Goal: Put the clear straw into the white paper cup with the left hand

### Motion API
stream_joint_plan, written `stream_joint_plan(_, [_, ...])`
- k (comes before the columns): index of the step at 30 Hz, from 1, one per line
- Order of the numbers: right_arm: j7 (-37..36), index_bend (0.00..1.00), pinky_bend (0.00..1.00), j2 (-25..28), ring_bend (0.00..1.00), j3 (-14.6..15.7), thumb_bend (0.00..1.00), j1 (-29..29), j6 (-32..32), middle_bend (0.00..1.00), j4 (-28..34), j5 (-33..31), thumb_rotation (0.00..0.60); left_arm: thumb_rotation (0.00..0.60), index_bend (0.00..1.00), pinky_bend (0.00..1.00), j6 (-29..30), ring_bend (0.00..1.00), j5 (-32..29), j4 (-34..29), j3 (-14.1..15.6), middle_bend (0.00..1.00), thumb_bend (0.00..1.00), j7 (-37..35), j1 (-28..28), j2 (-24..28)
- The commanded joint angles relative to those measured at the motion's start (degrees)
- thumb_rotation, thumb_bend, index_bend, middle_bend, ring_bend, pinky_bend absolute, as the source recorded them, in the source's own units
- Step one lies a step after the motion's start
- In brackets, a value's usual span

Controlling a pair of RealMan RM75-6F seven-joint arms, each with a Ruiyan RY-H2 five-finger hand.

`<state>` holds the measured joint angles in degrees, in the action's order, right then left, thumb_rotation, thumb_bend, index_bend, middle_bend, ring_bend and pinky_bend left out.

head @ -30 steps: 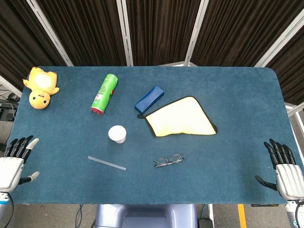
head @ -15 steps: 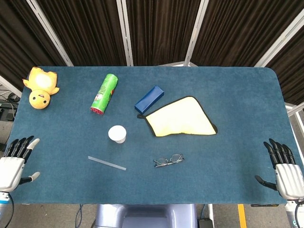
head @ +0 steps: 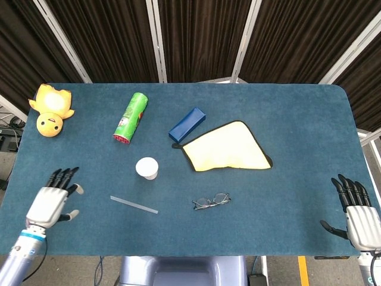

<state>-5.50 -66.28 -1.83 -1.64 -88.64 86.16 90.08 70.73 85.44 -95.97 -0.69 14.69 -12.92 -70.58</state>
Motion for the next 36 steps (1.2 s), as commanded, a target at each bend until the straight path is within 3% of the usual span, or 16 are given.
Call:
stream_joint_plan(1, [-0.1,0.0,0.0,0.0,0.0,0.0,0.08,0.0,0.0,0.0,0.0,0.0,0.6,0.6,0.46,0.0,-3.0,0.0,-2.5,-1.9,-0.4,0.0,0.21,4.4,-2.1,-3.0])
stream_joint_plan(6, [-0.2,0.0,0.0,0.0,0.0,0.0,0.08,0.0,0.0,0.0,-0.1,0.1,0.6,0.6,0.47,0.0,-5.9,0.0,-5.9,-2.8,-1.4,0.0,0.27,10.1,-4.5,-7.5])
stream_joint_plan(14, [-0.4,0.0,0.0,0.1,0.0,0.0,0.08,-0.1,0.1,0.0,-0.1,0.1,0.6,0.6,0.49,0.0,-7.4,0.0,-9.7,-3.0,-2.3,0.0,0.28,15.8,-6.6,-12.2])
stream_joint_plan(23, [-1.0,0.0,0.0,0.3,0.0,0.1,0.08,-0.1,0.2,0.0,-0.2,0.2,0.6,0.6,0.51,0.0,-8.8,0.0,-17.9,-2.1,-3.7,0.0,0.32,26.5,-10.4,-20.2])
stream_joint_plan(36, [-1.7,0.0,0.0,0.5,0.0,0.2,0.08,-0.2,0.4,0.0,-0.4,0.3,0.6,0.6,0.53,0.0,-7.9,0.0,-25.6,-0.9,-3.3,0.0,0.35,33.6,-14.0,-25.2])
